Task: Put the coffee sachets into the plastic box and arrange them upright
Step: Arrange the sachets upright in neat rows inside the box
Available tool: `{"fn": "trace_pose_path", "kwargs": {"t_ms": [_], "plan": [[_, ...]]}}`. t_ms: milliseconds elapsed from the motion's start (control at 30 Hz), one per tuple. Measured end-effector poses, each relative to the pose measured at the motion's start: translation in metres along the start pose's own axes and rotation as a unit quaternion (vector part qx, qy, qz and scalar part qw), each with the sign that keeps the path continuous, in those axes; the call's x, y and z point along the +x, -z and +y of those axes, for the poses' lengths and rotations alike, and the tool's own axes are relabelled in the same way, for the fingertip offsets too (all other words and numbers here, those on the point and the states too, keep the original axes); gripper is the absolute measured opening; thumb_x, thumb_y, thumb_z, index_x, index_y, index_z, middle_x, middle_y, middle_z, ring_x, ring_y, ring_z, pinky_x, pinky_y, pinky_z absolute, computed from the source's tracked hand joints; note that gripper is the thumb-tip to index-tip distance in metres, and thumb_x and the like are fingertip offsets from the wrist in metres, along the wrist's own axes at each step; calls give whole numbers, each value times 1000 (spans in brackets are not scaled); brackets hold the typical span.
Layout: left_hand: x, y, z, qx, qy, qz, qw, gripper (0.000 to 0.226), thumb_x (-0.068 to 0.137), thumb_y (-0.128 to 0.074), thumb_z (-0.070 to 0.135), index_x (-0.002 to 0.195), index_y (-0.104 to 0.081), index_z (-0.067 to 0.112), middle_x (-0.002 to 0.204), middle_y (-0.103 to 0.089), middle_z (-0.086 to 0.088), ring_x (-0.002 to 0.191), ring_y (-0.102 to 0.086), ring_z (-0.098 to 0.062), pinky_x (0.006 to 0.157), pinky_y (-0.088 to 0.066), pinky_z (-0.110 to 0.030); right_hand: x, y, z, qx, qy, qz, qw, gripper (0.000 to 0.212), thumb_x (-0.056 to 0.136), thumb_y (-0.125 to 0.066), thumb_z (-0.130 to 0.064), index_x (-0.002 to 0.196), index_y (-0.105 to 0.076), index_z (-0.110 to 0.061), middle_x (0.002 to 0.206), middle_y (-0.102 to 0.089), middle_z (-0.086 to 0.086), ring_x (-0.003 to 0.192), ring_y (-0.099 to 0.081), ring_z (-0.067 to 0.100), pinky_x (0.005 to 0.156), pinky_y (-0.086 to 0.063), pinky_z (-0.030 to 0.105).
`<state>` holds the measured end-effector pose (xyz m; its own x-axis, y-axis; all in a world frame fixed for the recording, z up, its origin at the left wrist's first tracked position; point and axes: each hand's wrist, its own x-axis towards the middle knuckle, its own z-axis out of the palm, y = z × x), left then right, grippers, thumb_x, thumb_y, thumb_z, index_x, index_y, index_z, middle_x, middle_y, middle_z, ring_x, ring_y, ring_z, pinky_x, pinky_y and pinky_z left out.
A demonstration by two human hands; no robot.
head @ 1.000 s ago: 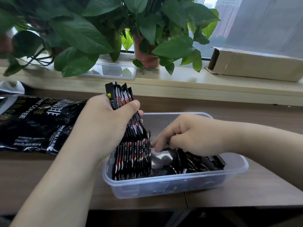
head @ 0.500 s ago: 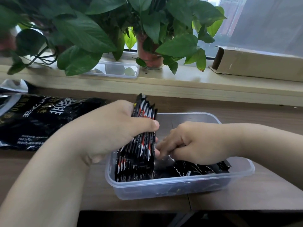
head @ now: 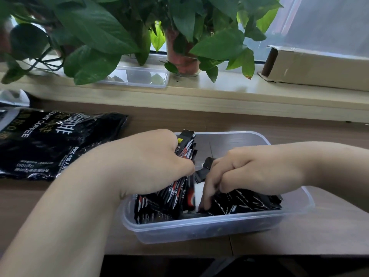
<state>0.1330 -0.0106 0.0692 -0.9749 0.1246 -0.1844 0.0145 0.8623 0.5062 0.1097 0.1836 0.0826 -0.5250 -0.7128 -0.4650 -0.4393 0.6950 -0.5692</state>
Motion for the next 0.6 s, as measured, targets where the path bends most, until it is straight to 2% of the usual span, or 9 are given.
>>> {"fn": "trace_pose_path", "kwargs": {"t_ms": [67,133,200,267,333,400,467,567,600], "plan": [[1,-2,-1,-1,1,-2,1000,39,80,-63,50,83,-62,11,65,-70,-9,57,-61,-24,73,-58,-43,-2,1,0,-1,-9,-2,1000,36,83,-45,-17,99,-77,-20,101,-72,-9,103,-61,9,100,-42,28],[3,-3,-2,1,-5,-2,1000,38,82,-62,46,75,-55,10,58,-57,-5,52,-51,-21,63,-54,-40,-4,1,0,-8,-18,-5,1000,32,90,-47,-10,98,-77,-19,100,-72,-10,99,-61,5,95,-43,21],[3,-4,-2,7,-13,-1,1000,38,84,-61,44,66,-48,14,55,-46,-2,50,-41,-19,55,-41,-33,-6,1,-2,-9,-20,4,1000,33,94,-46,-4,96,-77,-16,98,-75,-6,96,-64,8,93,-47,23],[1,-4,-3,1,-15,-6,1000,41,84,-61,44,69,-48,8,56,-44,-2,49,-38,-19,56,-36,-31,-10,1,-4,-4,-18,49,999,34,95,-46,-4,94,-78,-17,92,-76,-9,88,-67,4,85,-50,22],[0,0,-5,-11,-13,-16,1000,45,78,-62,50,78,-56,5,58,-52,-6,50,-46,-22,60,-44,-33,-12,4,-2,-25,-7,134,991,37,92,-46,-5,93,-79,-22,88,-76,-16,85,-68,-2,82,-51,20],[-2,4,-7,-16,-19,-25,999,55,67,-58,59,87,-64,9,72,-69,-14,62,-65,-30,76,-58,-40,-9,10,0,-95,-2,184,978,39,88,-45,-11,97,-78,-29,93,-76,-16,91,-69,4,89,-53,29],[-4,6,-7,-12,-32,-26,999,58,63,-56,61,91,-66,11,86,-74,-15,78,-71,-33,86,-57,-51,-2,11,-2,-169,-5,168,971,45,81,-40,-22,104,-76,-35,102,-75,-18,101,-66,4,95,-51,31],[-5,5,-6,-31,-41,-23,998,54,65,-57,57,89,-65,10,87,-74,-16,80,-71,-35,84,-57,-54,14,3,-9,-240,-9,124,963,47,81,-38,-26,109,-74,-35,113,-73,-17,110,-62,7,100,-47,26],[-5,4,-6,-42,-44,-21,998,50,67,-59,55,89,-65,11,85,-74,-15,80,-71,-35,84,-57,-54,20,0,-11,-250,-2,125,960,47,80,-37,-26,107,-75,-32,112,-73,-14,109,-62,11,99,-48,28]]}}
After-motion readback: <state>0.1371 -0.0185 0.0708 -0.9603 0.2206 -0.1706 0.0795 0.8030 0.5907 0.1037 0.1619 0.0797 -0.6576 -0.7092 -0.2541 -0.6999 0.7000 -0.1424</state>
